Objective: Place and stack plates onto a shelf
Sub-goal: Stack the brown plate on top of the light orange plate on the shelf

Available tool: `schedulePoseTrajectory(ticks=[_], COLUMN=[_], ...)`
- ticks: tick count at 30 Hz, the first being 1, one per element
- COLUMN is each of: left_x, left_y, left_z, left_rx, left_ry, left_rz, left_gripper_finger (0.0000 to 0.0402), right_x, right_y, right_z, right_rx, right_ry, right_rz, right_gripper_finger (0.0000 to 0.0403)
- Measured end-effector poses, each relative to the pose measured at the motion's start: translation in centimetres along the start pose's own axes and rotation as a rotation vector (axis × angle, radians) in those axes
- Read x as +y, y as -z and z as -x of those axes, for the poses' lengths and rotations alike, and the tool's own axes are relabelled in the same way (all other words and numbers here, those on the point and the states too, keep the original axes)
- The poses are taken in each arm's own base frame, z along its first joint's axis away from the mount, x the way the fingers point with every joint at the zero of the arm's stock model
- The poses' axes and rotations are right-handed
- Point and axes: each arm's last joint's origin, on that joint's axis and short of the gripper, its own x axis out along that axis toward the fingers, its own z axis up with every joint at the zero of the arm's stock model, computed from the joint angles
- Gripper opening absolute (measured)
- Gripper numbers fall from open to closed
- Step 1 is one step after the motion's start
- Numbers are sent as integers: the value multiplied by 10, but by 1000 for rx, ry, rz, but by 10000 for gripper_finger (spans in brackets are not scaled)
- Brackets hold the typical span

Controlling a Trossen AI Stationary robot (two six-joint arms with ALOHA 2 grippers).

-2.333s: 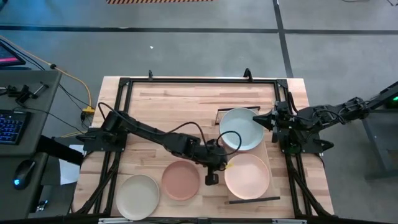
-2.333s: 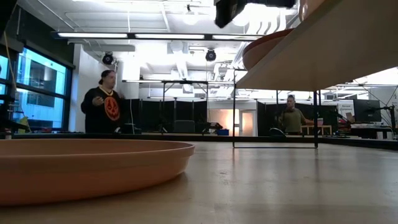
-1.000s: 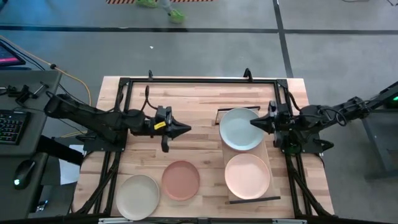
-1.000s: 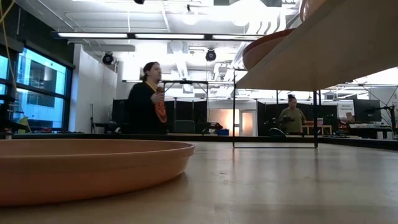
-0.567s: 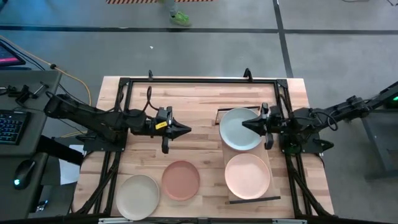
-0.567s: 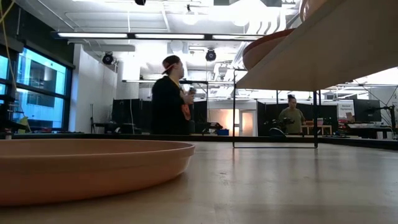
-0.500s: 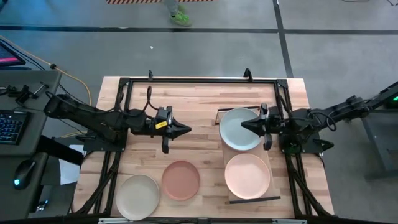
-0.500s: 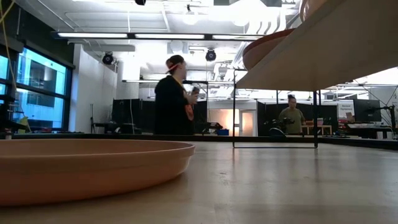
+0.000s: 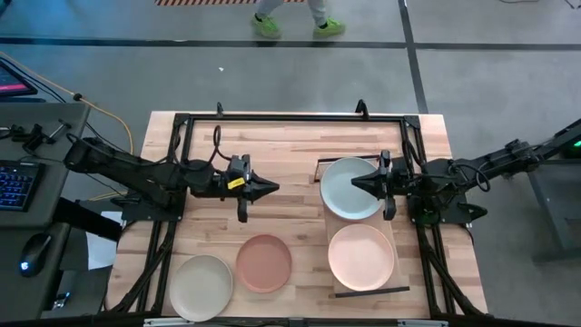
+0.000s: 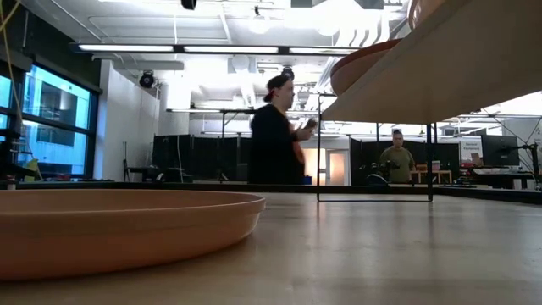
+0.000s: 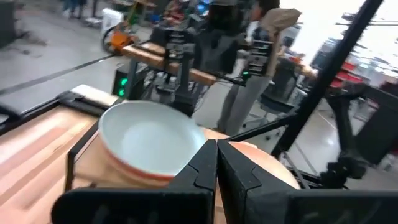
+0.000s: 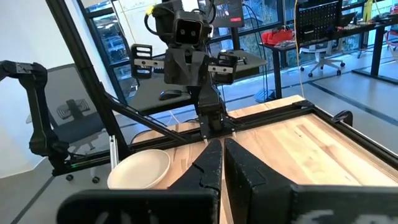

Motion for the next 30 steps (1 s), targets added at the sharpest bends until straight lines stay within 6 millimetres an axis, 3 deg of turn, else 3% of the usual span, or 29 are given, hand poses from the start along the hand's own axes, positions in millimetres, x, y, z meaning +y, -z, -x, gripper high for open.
schedulePoseTrajectory(ticks=[9, 14, 19, 24, 30], left_x=[8, 9, -3, -19, -25], left_y=[19, 39, 67, 102, 131], left_z=[2, 9, 9, 2, -3], left_rx=[180, 382, 563, 756, 978], left_ry=[-110, -153, -158, -130, -261], left_rz=[93, 181, 230, 242, 119], left_gripper_finger=[56, 111, 150, 158, 158], right_x=[0, 0, -1, -1, -1], right_y=[1, 1, 3, 3, 2], right_z=[0, 0, 0, 0, 0], right_rx=[7, 15, 32, 29, 20], right_ry=[1, 3, 8, 7, 5], right_rz=[4, 7, 14, 11, 7], right_gripper_finger=[0, 0, 0, 0, 0])
